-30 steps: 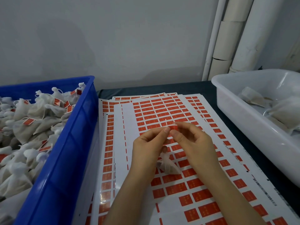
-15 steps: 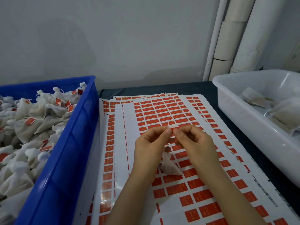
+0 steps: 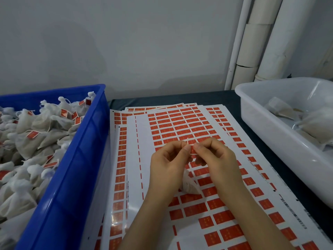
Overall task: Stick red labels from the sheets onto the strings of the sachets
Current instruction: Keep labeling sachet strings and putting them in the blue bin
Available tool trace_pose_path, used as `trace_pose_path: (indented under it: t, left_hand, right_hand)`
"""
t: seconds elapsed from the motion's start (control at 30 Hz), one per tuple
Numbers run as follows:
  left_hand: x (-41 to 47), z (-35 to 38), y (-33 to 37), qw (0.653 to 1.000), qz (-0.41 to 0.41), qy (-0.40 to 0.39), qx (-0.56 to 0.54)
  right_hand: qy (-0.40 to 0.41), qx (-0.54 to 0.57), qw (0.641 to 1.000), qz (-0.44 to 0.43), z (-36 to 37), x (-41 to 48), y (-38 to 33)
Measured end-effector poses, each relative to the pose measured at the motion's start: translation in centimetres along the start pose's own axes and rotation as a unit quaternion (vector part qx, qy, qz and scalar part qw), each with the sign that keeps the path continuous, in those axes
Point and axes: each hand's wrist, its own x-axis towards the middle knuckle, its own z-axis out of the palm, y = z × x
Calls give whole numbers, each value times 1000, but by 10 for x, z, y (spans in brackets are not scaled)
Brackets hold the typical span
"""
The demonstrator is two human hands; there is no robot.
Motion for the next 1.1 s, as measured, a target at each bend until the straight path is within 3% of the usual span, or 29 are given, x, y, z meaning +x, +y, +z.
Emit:
trace_pose_path:
  t: [0.37, 0.47, 0.6, 0.87, 0.97, 1.03, 1.1]
  left_hand:
    - [3, -2, 1, 999, -12, 36, 9]
    - [7, -7, 3, 997, -23, 73, -24]
    - [14, -17, 6, 982, -51, 149, -106]
    - [23, -37, -7, 943, -153, 240, -171]
    - [28, -45, -2, 909, -188, 243, -281]
    - [26, -50, 1, 932, -175, 235, -214]
    - [17, -50, 4, 976, -120, 180, -28]
  right_hand:
    - [-28, 34, 997, 57, 1, -1, -7]
    - [-115, -44, 992, 36, 4, -1, -6]
    - [-229, -219, 948, 29, 11, -6, 7]
    - [-158, -130, 978, 44, 5, 3, 10]
    - [-124, -116, 984, 49, 5, 4, 12]
    - [-98, -99, 989, 59, 3, 5, 12]
    - [-86, -92, 991, 55, 4, 6, 11]
